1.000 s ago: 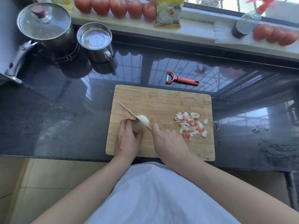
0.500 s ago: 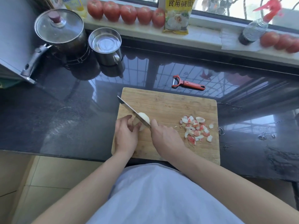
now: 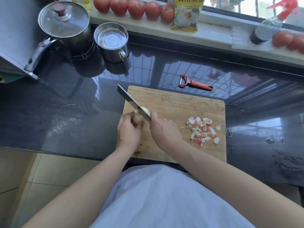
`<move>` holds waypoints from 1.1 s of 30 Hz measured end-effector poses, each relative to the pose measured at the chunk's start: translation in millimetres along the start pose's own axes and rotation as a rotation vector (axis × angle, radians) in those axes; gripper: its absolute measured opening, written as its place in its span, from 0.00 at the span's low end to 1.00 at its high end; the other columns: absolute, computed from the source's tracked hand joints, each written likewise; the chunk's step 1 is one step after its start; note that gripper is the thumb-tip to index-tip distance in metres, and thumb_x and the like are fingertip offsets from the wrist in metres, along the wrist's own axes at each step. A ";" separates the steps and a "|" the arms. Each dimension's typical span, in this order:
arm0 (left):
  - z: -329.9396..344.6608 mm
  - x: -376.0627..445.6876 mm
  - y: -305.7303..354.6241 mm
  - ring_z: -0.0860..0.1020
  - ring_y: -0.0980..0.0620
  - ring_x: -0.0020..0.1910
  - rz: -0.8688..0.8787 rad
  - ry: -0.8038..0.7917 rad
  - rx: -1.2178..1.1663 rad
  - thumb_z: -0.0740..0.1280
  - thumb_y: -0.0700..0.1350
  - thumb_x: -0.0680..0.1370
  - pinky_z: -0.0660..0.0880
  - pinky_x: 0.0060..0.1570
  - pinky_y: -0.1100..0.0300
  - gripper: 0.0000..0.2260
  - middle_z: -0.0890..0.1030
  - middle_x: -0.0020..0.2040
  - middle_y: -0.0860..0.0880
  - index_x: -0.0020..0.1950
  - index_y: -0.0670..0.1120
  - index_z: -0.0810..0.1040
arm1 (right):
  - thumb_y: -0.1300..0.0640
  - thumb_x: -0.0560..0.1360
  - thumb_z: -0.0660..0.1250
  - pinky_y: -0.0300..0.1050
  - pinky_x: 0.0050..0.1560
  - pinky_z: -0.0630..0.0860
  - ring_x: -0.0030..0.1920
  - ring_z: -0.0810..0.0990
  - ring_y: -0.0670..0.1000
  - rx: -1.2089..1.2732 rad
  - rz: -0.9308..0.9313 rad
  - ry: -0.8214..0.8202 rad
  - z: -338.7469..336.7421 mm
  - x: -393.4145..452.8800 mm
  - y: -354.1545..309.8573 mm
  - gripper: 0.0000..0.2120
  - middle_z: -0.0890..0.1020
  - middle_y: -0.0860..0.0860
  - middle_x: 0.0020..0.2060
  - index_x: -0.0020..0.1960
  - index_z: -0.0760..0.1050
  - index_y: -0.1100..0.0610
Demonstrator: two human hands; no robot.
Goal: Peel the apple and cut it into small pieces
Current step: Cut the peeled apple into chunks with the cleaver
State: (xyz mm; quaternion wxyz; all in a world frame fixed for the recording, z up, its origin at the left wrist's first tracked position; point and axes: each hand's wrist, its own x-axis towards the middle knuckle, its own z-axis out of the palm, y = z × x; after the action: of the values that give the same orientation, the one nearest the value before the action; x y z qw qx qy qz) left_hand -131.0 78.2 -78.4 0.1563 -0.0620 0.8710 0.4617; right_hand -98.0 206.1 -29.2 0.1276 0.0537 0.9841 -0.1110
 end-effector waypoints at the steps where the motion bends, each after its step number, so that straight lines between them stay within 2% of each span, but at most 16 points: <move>1: 0.7 -1.1 1.5 0.76 0.51 0.57 -0.003 -0.006 0.014 0.72 0.50 0.78 0.73 0.57 0.55 0.14 0.76 0.59 0.51 0.61 0.48 0.78 | 0.64 0.79 0.53 0.51 0.27 0.68 0.27 0.72 0.60 0.005 0.001 0.001 1.7 -1.8 0.3 0.06 0.69 0.50 0.28 0.47 0.60 0.54; 5: 1.1 -2.4 9.9 0.77 0.48 0.55 -0.045 -0.001 0.030 0.70 0.53 0.78 0.75 0.52 0.52 0.12 0.77 0.56 0.52 0.57 0.50 0.75 | 0.62 0.81 0.53 0.50 0.26 0.66 0.27 0.71 0.60 0.039 -0.012 -0.006 -2.7 -3.9 0.4 0.07 0.66 0.49 0.27 0.46 0.58 0.53; 8: 5.2 -5.6 16.3 0.77 0.47 0.55 -0.089 -0.031 0.059 0.70 0.54 0.75 0.76 0.52 0.49 0.13 0.79 0.53 0.52 0.56 0.51 0.75 | 0.62 0.80 0.53 0.49 0.26 0.63 0.28 0.70 0.59 0.002 -0.019 -0.043 -14.2 -6.7 4.6 0.06 0.65 0.49 0.28 0.47 0.59 0.54; 11: 15.7 -23.2 17.3 0.79 0.49 0.53 -0.180 -0.154 -0.006 0.71 0.56 0.75 0.73 0.48 0.54 0.16 0.81 0.51 0.54 0.58 0.50 0.76 | 0.63 0.79 0.54 0.49 0.28 0.65 0.31 0.73 0.58 -0.039 0.007 -0.126 -24.7 -21.0 18.8 0.05 0.69 0.51 0.30 0.48 0.61 0.53; 14: 23.4 -33.5 17.3 0.80 0.51 0.49 -0.179 -0.228 -0.028 0.72 0.57 0.74 0.72 0.44 0.56 0.12 0.82 0.46 0.56 0.51 0.51 0.79 | 0.63 0.77 0.56 0.50 0.30 0.68 0.34 0.75 0.59 -0.066 0.008 -0.192 -33.9 -32.0 27.3 0.06 0.71 0.52 0.32 0.48 0.61 0.54; 17: 25.7 -31.3 19.3 0.79 0.49 0.48 -0.138 -0.185 -0.003 0.71 0.52 0.76 0.72 0.44 0.55 0.08 0.80 0.43 0.56 0.45 0.51 0.74 | 0.64 0.76 0.57 0.50 0.33 0.69 0.37 0.75 0.58 -0.069 0.032 -0.229 -41.5 -22.6 20.6 0.06 0.70 0.51 0.33 0.49 0.63 0.55; 19: 25.5 -34.0 19.6 0.77 0.50 0.48 -0.134 -0.132 -0.023 0.68 0.48 0.79 0.69 0.45 0.57 0.06 0.77 0.41 0.59 0.46 0.50 0.73 | 0.65 0.75 0.58 0.50 0.34 0.68 0.38 0.74 0.58 -0.085 0.020 -0.237 -43.6 -13.1 9.9 0.07 0.69 0.51 0.33 0.51 0.64 0.56; 21: 25.4 -34.2 16.1 0.79 0.49 0.48 -0.134 -0.088 -0.035 0.66 0.50 0.82 0.69 0.42 0.57 0.06 0.79 0.40 0.59 0.47 0.50 0.76 | 0.64 0.77 0.58 0.49 0.34 0.66 0.37 0.74 0.58 -0.085 0.000 -0.209 -43.1 -7.1 -1.7 0.05 0.69 0.51 0.33 0.50 0.63 0.56; 24: 23.5 -29.5 15.4 0.78 0.50 0.47 -0.174 -0.102 -0.002 0.64 0.51 0.83 0.66 0.37 0.65 0.05 0.80 0.40 0.59 0.51 0.53 0.79 | 0.63 0.79 0.56 0.49 0.35 0.63 0.37 0.73 0.59 -0.079 -0.039 -0.137 -36.2 -10.9 -12.1 0.04 0.76 0.54 0.38 0.51 0.64 0.56; 25: 22.7 -28.4 16.6 0.77 0.50 0.48 -0.187 -0.112 0.003 0.65 0.50 0.83 0.66 0.37 0.63 0.05 0.82 0.43 0.56 0.54 0.52 0.80 | 0.63 0.79 0.56 0.49 0.34 0.62 0.37 0.75 0.60 -0.079 -0.056 -0.109 -31.2 -14.3 -11.1 0.04 0.77 0.54 0.40 0.52 0.64 0.56; 27: 21.1 -29.1 20.0 0.79 0.47 0.53 -0.208 -0.122 -0.002 0.65 0.48 0.83 0.67 0.44 0.60 0.11 0.85 0.52 0.49 0.63 0.48 0.80 | 0.63 0.78 0.56 0.49 0.32 0.63 0.36 0.78 0.61 -0.086 -0.071 -0.059 -19.7 -22.2 -2.0 0.05 0.78 0.53 0.40 0.53 0.65 0.56; 29: 22.1 -30.4 21.2 0.79 0.45 0.56 -0.212 -0.132 -0.026 0.65 0.48 0.82 0.68 0.48 0.59 0.13 0.84 0.55 0.47 0.65 0.47 0.79 | 0.64 0.76 0.58 0.48 0.28 0.64 0.32 0.78 0.61 -0.081 -0.065 -0.020 -9.2 -31.2 10.7 0.06 0.77 0.53 0.37 0.51 0.64 0.56; 31: 23.7 -31.6 20.4 0.79 0.45 0.54 -0.204 -0.139 -0.026 0.65 0.49 0.82 0.70 0.48 0.58 0.11 0.83 0.52 0.49 0.62 0.47 0.79 | 0.66 0.72 0.64 0.44 0.22 0.56 0.23 0.72 0.59 -0.083 -0.064 -0.014 -4.9 -42.2 21.9 0.11 0.75 0.51 0.32 0.46 0.64 0.55; 33: 23.3 -31.4 19.6 0.78 0.47 0.52 -0.193 -0.130 -0.015 0.64 0.50 0.83 0.70 0.47 0.57 0.10 0.82 0.50 0.51 0.59 0.48 0.80 | 0.66 0.71 0.66 0.42 0.22 0.50 0.20 0.63 0.57 -0.122 -0.045 -0.050 -1.2 -55.6 32.8 0.16 0.72 0.49 0.31 0.44 0.59 0.53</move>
State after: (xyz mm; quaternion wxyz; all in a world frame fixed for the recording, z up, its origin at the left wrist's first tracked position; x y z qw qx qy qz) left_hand -101.3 107.4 -64.9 0.2557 -0.1166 0.8455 0.4540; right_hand -40.4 233.9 -20.1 0.1528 0.0206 0.9865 -0.0550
